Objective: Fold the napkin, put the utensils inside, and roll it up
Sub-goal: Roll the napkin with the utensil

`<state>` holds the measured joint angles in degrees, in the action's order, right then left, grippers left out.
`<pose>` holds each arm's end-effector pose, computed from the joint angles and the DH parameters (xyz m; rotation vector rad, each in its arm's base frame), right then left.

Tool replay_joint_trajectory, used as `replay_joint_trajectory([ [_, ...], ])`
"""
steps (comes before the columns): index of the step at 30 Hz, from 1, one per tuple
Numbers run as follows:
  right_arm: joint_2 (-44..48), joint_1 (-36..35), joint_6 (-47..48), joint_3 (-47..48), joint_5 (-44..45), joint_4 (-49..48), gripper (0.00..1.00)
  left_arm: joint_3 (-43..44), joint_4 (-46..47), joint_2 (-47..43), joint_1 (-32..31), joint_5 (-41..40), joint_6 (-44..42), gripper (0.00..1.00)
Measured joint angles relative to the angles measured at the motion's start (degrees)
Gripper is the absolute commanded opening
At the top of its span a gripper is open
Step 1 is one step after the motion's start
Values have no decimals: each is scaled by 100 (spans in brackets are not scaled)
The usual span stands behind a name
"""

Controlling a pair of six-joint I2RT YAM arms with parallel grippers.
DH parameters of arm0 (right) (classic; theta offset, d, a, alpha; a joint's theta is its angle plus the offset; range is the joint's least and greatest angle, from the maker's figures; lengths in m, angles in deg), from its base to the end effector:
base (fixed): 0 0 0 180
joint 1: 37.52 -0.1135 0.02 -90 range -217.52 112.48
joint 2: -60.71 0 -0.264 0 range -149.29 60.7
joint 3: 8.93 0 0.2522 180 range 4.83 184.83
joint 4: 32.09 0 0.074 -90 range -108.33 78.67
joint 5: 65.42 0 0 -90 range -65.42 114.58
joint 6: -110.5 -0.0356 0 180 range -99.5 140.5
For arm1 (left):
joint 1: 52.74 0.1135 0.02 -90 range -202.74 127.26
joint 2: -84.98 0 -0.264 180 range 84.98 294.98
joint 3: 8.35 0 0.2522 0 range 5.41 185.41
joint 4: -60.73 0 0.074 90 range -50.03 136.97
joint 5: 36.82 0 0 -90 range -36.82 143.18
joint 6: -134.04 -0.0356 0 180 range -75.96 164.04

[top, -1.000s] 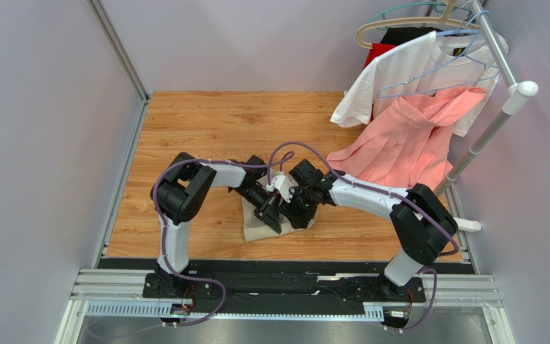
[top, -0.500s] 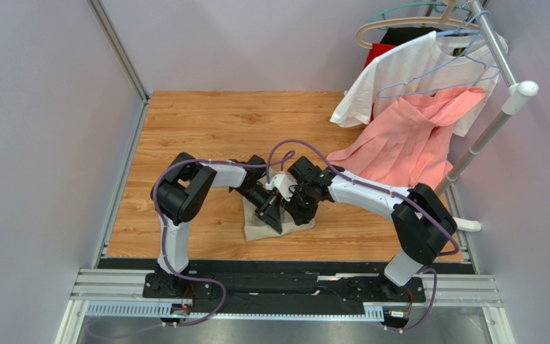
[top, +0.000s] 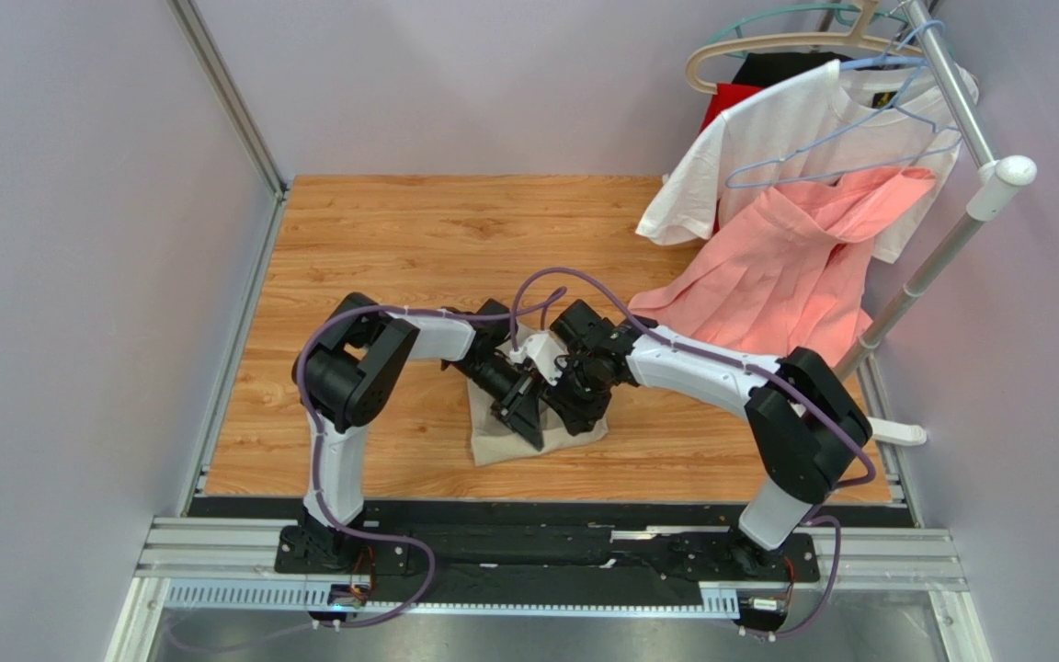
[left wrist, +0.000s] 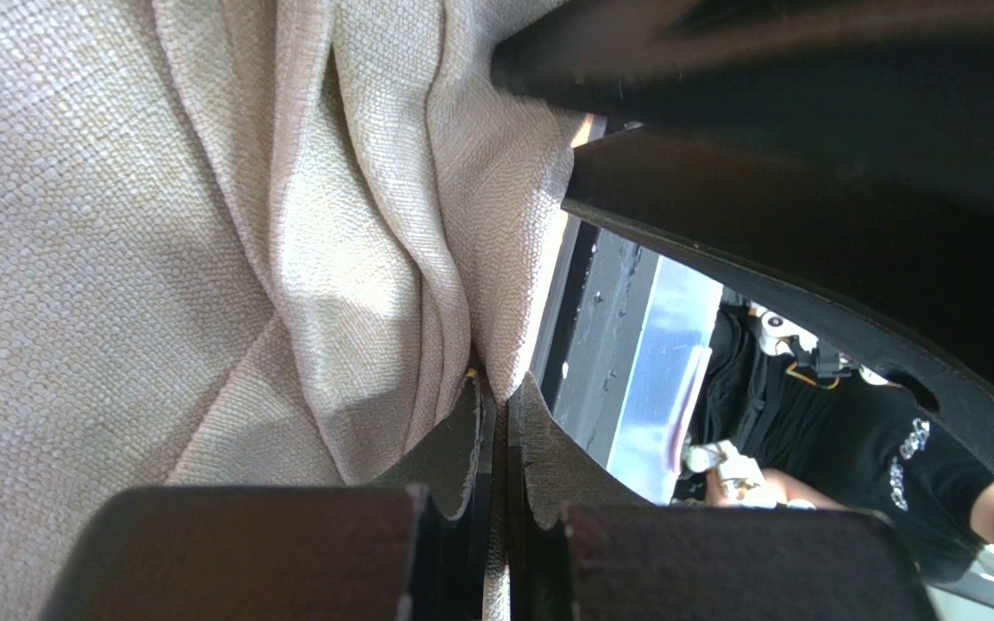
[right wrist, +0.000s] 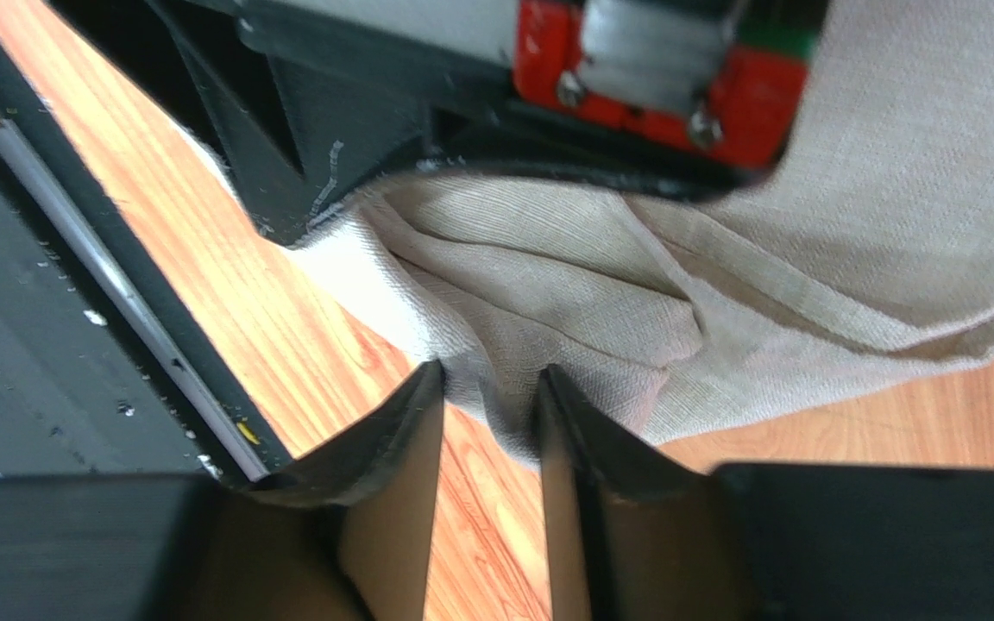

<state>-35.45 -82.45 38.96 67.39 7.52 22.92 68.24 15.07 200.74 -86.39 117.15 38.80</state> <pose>0.2148 0.2290 0.1861 -1.5779 2.4449 0.5133 0.2639 -0.2141 0.1027 -0.9042 -2.3483 1.5507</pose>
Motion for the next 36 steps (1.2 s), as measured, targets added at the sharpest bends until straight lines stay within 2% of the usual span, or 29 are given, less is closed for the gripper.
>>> replay_joint_trajectory([
  [6,393,0,-310,-411,472,-337,51,4,94,83,-11,55,160,0],
  [13,1711,9,-562,-946,1655,-431,55,44,-59,81,-7,0,332,0],
  [19,2498,-1051,-719,-1779,2472,-1311,55,229,-372,168,-7,-20,365,0],
  [26,2332,-2293,-750,-2511,3204,-2745,55,319,-584,315,-2,37,361,0],
  [31,1921,-2688,-588,-2771,3626,-3550,54,323,-599,332,-2,52,361,0],
  [36,1679,-2769,-450,-2806,3713,-3928,52,326,-608,391,-2,109,361,0],
])
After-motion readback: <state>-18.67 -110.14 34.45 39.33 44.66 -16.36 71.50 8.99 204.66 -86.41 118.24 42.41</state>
